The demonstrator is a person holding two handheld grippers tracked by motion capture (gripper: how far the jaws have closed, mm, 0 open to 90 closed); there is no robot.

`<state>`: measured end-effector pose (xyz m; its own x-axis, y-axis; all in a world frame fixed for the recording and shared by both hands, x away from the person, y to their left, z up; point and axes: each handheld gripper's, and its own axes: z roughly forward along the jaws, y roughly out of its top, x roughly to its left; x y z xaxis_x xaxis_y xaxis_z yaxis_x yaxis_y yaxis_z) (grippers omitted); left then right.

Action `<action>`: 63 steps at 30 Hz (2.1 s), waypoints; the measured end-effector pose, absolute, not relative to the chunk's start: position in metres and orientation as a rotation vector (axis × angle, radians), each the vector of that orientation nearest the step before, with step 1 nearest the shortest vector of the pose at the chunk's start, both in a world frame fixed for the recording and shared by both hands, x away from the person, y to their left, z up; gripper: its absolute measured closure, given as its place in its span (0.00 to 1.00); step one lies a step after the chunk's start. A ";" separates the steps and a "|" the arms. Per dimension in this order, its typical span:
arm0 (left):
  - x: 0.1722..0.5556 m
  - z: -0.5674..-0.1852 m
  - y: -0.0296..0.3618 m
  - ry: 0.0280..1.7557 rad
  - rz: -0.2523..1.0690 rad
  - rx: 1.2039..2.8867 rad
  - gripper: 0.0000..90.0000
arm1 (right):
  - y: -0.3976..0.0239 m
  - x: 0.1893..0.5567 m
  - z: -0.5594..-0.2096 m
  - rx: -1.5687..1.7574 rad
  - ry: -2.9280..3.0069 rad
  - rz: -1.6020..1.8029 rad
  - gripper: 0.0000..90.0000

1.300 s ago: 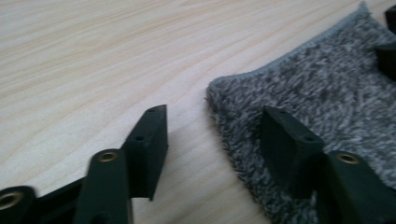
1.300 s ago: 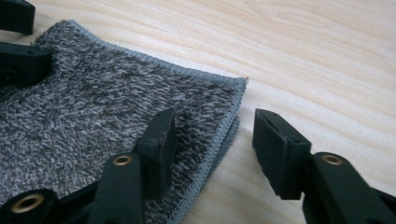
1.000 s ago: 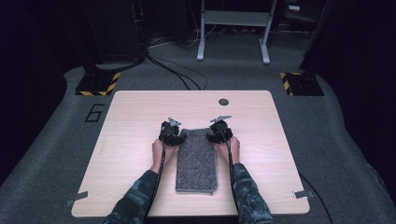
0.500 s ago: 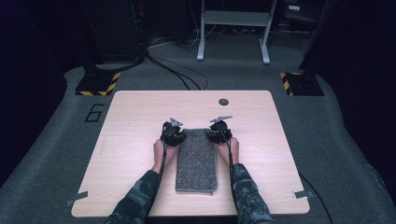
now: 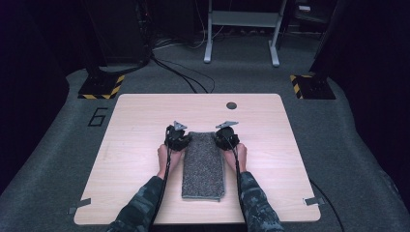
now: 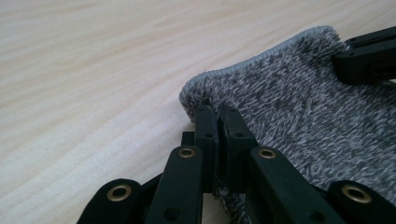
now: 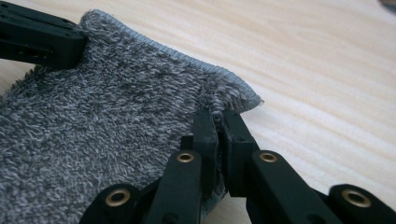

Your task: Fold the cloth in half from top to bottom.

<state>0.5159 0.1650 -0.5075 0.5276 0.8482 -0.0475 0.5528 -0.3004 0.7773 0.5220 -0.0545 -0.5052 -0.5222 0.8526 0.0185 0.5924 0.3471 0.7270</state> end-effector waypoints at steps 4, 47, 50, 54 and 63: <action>0.515 -0.501 0.166 1.128 0.499 1.974 0.96 | -0.055 0.519 -0.499 1.261 2.224 1.011 0.95; 0.470 -0.451 0.185 0.941 0.625 1.814 0.95 | -0.060 0.473 -0.430 0.994 2.098 1.186 0.94; 0.464 -0.454 0.184 0.926 0.621 1.825 0.95 | -0.062 0.464 -0.434 0.989 2.103 1.192 0.94; 0.454 -0.457 0.184 0.900 0.620 1.849 0.95 | -0.064 0.454 -0.441 0.983 2.107 1.201 0.94; 0.436 -0.467 0.186 0.875 0.583 1.887 0.94 | -0.068 0.431 -0.459 0.963 2.141 1.203 0.93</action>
